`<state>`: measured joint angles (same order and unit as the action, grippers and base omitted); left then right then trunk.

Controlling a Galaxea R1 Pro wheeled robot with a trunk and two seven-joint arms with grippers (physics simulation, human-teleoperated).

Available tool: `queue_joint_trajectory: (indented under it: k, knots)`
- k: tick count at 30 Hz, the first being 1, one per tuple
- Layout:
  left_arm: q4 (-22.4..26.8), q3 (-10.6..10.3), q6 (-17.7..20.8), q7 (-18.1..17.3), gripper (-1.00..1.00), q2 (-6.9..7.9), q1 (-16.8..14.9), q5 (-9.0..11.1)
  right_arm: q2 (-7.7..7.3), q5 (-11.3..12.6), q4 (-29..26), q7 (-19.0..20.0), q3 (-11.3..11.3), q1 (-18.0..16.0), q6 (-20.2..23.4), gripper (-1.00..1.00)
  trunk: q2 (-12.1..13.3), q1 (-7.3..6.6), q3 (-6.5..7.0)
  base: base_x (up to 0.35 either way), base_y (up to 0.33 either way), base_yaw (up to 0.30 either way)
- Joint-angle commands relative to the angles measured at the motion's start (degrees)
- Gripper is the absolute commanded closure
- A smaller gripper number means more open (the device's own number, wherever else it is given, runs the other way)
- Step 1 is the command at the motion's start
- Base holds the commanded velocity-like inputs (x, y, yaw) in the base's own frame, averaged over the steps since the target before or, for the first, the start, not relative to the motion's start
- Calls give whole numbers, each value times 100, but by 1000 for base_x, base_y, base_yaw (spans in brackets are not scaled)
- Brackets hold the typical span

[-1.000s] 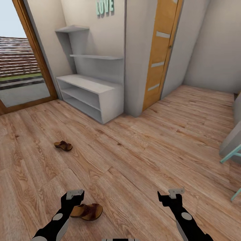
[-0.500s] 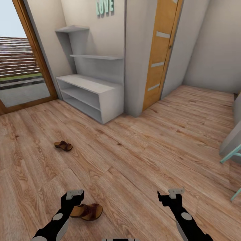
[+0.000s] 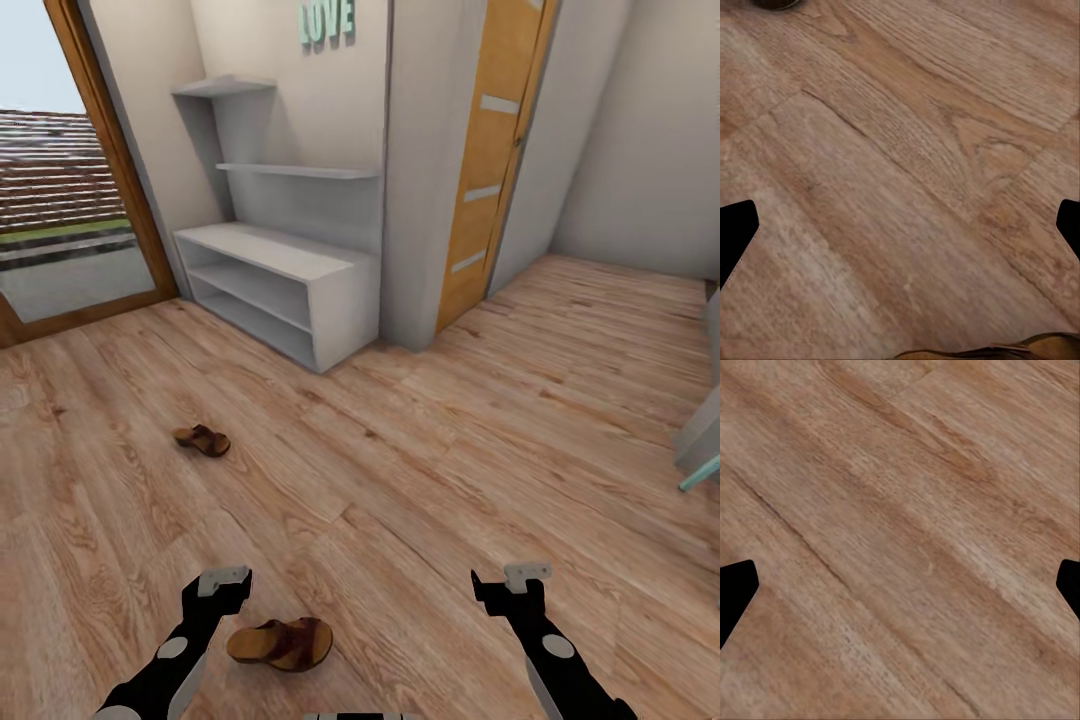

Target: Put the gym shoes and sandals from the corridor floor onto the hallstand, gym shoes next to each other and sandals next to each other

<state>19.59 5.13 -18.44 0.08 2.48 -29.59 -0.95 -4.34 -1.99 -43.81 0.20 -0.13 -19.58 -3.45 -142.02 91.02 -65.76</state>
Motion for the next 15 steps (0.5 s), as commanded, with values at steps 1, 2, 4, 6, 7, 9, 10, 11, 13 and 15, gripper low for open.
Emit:
queue_joint_trajectory:
  k: [1,2,4,6,7,9,10,11,13,15]
  knots:
    - [-4,14,-19,1,-100,-1,-3,-11,-2,-21,2,3,-2,-2,-15,-100,-2,-1,-2,16,118,-96]
    - [-5,14,-19,1,-100,-1,-3,-11,-2,-21,2,4,-3,-2,-15,-100,-2,-1,1,13,95,-122]
    - [-4,14,-19,1,-100,-1,-3,-11,-3,-21,3,5,-3,-2,-15,-100,-2,-1,7,9,68,-152]
    - [-3,14,-21,1,-100,-1,-3,-11,-5,-21,3,6,-4,-2,-15,-100,-2,-1,16,2,18,-208]
    - [-2,14,-20,1,-100,-1,-3,-11,-5,-21,3,6,-4,-2,-15,-100,-2,-1,20,2,13,-213]
    - [-1,14,-22,1,-100,-1,-3,-11,-5,-21,4,7,-5,-2,-15,-100,-2,-1,29,0,3,-224]
    - [-1,14,-22,1,-100,-1,-3,-11,-5,-21,4,7,-5,-2,-15,-100,-2,-1,34,0,2,-225]
    - [0,14,-21,1,-100,-1,-3,-11,-5,-21,4,7,-5,-2,-15,-100,-2,-1,38,0,1,-226]
    - [-2,14,-25,1,-100,-1,-3,-11,-5,-21,4,7,-5,-2,-15,-100,-2,-1,47,0,1,-226]
    - [-1,14,-25,1,-100,-1,-3,-11,-5,-21,4,7,-5,-2,-15,-100,-2,-1,57,0,0,-227]
